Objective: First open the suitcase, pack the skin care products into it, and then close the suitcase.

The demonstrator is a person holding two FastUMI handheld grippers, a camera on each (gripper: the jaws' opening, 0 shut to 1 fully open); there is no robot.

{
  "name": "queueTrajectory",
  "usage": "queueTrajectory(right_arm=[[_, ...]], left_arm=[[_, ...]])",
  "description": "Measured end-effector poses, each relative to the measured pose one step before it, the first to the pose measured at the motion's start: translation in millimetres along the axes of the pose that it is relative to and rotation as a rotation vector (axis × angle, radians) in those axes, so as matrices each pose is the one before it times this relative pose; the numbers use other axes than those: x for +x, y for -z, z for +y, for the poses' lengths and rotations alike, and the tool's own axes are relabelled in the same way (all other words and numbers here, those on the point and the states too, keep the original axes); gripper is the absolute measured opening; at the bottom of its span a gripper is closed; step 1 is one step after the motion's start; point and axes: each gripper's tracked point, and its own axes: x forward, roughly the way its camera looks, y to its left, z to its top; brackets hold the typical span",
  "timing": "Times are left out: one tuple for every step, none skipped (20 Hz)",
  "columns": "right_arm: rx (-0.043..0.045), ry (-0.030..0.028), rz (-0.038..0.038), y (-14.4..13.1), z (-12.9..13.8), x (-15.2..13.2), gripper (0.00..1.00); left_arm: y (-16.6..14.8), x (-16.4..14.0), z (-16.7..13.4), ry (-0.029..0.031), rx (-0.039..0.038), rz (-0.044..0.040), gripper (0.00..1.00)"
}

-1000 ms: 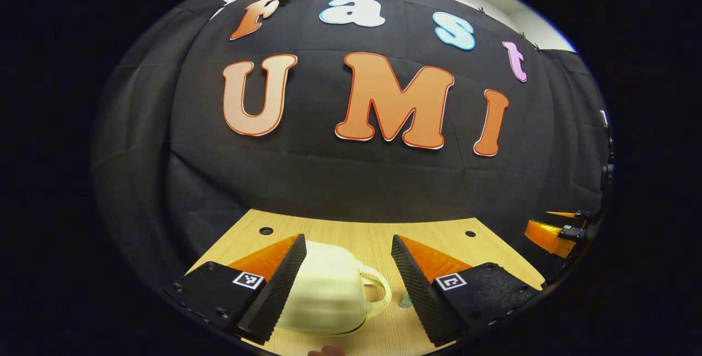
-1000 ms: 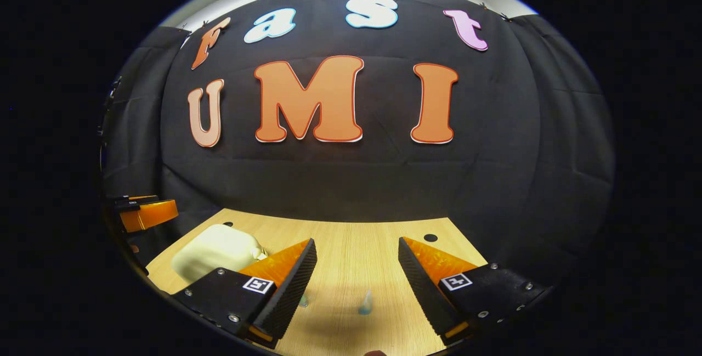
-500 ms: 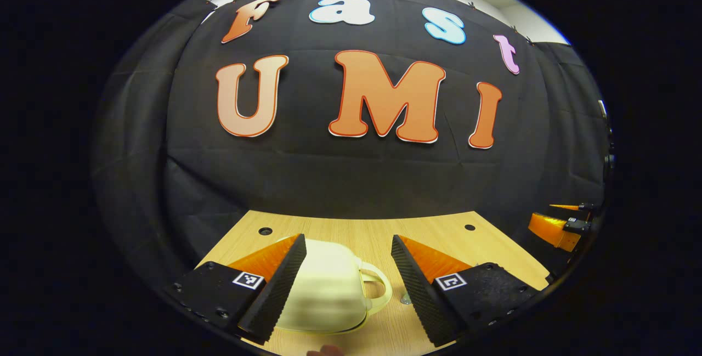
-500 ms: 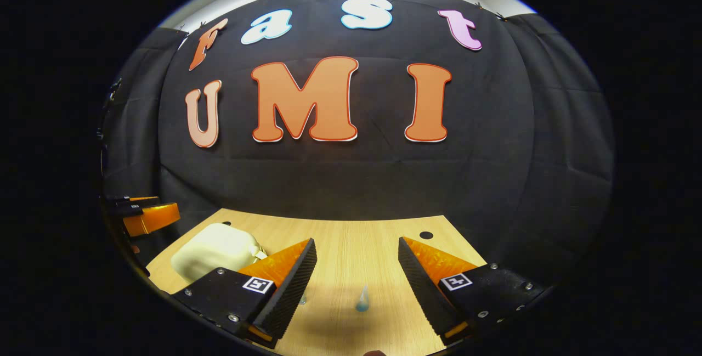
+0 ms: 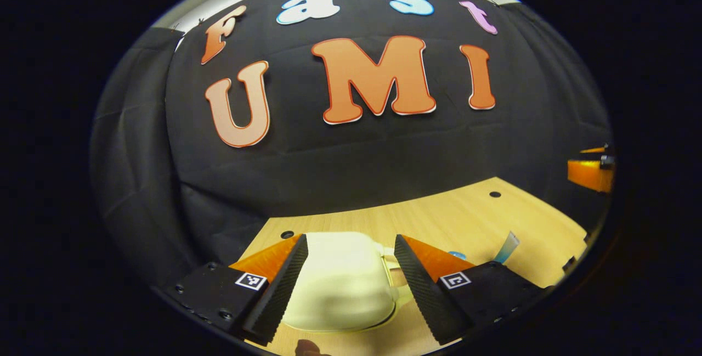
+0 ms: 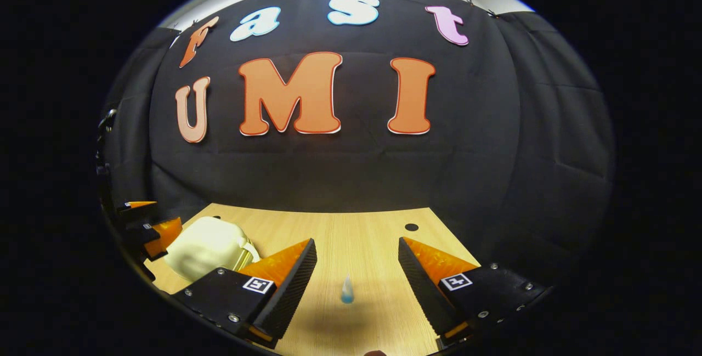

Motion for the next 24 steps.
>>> queueTrajectory(right_arm=[[0.00648,0.00728,0.00749,3.43,-3.66,-0.62,0.95],[0.00293,0.00911,0.00762,2.20,-4.20,0.03,0.95],[0.00075,0.00848,0.00781,2.88,-4.16,0.80,0.95],[0.00065,0.00651,0.00650,2.40,-4.27,0.70,0.95],[0.00132,0.00568,0.00786,3.27,-3.65,0.82,0.95],[0.00277,0.00530,0.00927,2.58,-4.07,0.34,0.95],[0.00361,0.00586,0.00872,3.18,-4.07,0.55,0.95],[0.00446,0.00741,0.00924,3.33,-4.50,1.64,0.95],[0.00656,0.00746,0.00842,3.03,-5.10,1.62,0.95],[0.00713,0.00418,0.00970,2.47,-3.48,1.67,0.95],[0.00888,0.00423,0.00968,2.99,-4.18,2.00,0.95],[0.00930,0.00028,0.00908,2.23,-3.90,2.47,0.95],[0.00886,0.00052,0.00710,1.24,-2.49,2.02,0.95],[0.00606,0.00279,0.00414,0.18,-3.87,2.60,0.95],[0.00355,0.00699,0.00180,-0.03,-5.05,3.32,0.95],[0.00284,0.00549,0.00201,-0.33,-4.06,4.44,0.95],[0.00408,0.00284,0.00460,0.97,-3.33,2.56,0.95],[0.00427,0.00208,0.00569,0.72,-3.24,4.00,0.95],[0.00382,0.00037,0.00594,1.65,-3.33,3.40,0.95],[0.00182,-0.00024,0.00613,0.41,-2.19,3.71,0.95],[0.00068,0.00037,0.00564,1.59,-2.12,3.81,0.95],[-0.00045,-0.00286,0.00490,-0.29,-0.72,3.68,0.95],[0.00069,-0.00173,0.00538,1.15,-1.54,2.79,0.95],[0.00310,-0.00297,0.00507,0.25,-1.05,3.51,0.95]], left_arm=[[8.79,3.85,-4.63,0.00671,0.03052,0.02039,0.98],[9.57,5.48,-5.45,0.00621,0.03301,0.01545,0.98],[8.57,3.77,-4.82,0.00192,0.03713,0.01527,0.98],[9.28,4.15,-8.17,0.00370,0.04764,0.01499,0.98],[7.70,6.02,-9.34,0.01550,0.05067,0.02053,0.98],[7.31,6.05,-9.89,0.02310,0.04558,0.01690,0.99],[7.02,5.24,-9.89,0.02515,0.04527,0.01394,0.98],[7.29,3.02,-6.30,0.01218,0.05156,0.01728,0.98],[4.74,3.97,-5.88,0.01409,0.05716,0.01412,0.99],[3.50,4.11,-10.70,0.02142,0.05758,0.01113,0.99],[4.79,4.83,-10.91,0.02531,0.05539,0.01668,0.99],[5.34,4.30,-12.19,0.03305,0.04855,0.02020,0.99],[1.87,6.00,-8.87,0.01780,0.04925,0.00332,0.99],[1.80,7.13,-4.07,0.00519,0.05877,0.00948,0.98],[2.37,4.73,-1.42,-0.00174,0.04425,0.01168,0.98],[0.69,-0.50,-2.99,-0.00425,0.03816,0.01073,0.98],[-0.75,0.99,-1.50,-0.00614,0.02098,0.00984,0.98],[0.49,5.18,-1.66,0.00234,0.00619,0.01363,0.98],[0.11,6.66,-0.90,-0.00295,0.00179,0.01412,0.98],[-1.01,5.01,1.40,-0.00899,0.00738,0.01031,0.98],[-2.18,5.75,1.35,-0.00780,0.01428,0.00857,0.99],[-1.03,4.99,1.89,-0.00904,0.01084,0.00665,0.98],[-1.31,4.95,-0.52,-0.00437,0.01378,0.01432,0.98],[-1.51,4.44,0.83,-0.00312,0.01620,0.00383,0.98]])
